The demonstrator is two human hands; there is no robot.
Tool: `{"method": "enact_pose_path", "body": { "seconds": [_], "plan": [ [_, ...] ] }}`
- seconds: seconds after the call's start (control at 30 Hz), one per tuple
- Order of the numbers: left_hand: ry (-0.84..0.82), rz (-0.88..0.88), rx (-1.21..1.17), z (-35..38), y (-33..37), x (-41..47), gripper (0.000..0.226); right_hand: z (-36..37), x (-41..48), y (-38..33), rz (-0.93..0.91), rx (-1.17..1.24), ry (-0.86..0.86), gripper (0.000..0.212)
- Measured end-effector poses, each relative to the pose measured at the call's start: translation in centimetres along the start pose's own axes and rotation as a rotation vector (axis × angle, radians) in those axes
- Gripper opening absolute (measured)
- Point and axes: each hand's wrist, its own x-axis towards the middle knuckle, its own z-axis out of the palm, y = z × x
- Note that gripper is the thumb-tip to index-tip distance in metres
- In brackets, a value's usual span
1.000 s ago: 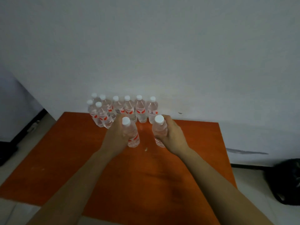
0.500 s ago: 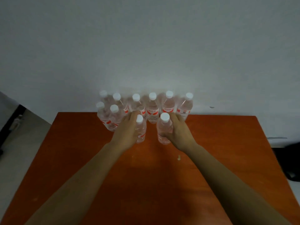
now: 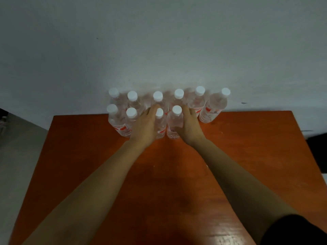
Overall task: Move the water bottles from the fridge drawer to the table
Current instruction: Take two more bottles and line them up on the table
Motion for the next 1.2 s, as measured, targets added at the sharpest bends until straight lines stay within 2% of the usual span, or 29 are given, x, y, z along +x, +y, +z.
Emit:
{"method": "enact_pose_path", "body": {
  "seconds": [0.13, 0.3, 0.4, 0.63, 0.73, 0.8, 0.9, 0.97, 1.13, 1.2],
  "plan": [
    [0.008, -0.021, 0.045, 0.1, -0.7, 0.3, 0.073, 0.3, 0.2, 0.3, 0.002, -0.045, -0.005, 0.092],
    [0.026, 0.001, 0.122, 0.5, -0.6, 0.4, 0.077, 0.9, 0.0, 0.9, 0.006, -0.035, 0.028, 0.093],
    [0.005, 0.011, 0.119, 0.6, -0.8, 0.6, 0.081, 1.1, 0.1, 1.2, 0.028, -0.036, 0.027, 0.089],
    [-0.062, -0.009, 0.065, 0.3, -0.7, 0.3, 0.092, 1.3, -0.3, 0.0, 0.082, -0.066, 0.021, 0.096],
    [-0.116, 0.027, 0.063, -0.9, -0.4, -0.8, 0.095, 0.7, -1.5, -0.4, 0.051, -0.145, -0.003, 0.096],
    [-0.088, 0.083, 0.145, -2.5, 0.1, -1.4, 0.093, -0.7, -2.4, -1.1, -0.003, -0.164, -0.025, 0.096],
    [0.052, 0.131, 0.353, -6.3, 1.8, -1.6, 0.086, -4.5, -3.7, -2.8, -0.114, -0.256, 0.114, 0.073],
    [0.182, 0.166, 0.421, -9.1, 4.2, -1.7, 0.064, -7.8, -5.1, -3.8, -0.184, -0.376, 0.279, 0.06],
    [0.389, 0.299, 0.444, -11.3, 14.0, -1.7, 0.069, -18.8, -12.2, -2.5, -0.195, -0.734, 0.581, 0.063],
    [0.376, 0.385, 0.422, -10.5, 19.7, -2.5, 0.073, -23.6, -17.4, -0.7, -0.15, -0.834, 0.69, 0.065]
  ]
}}
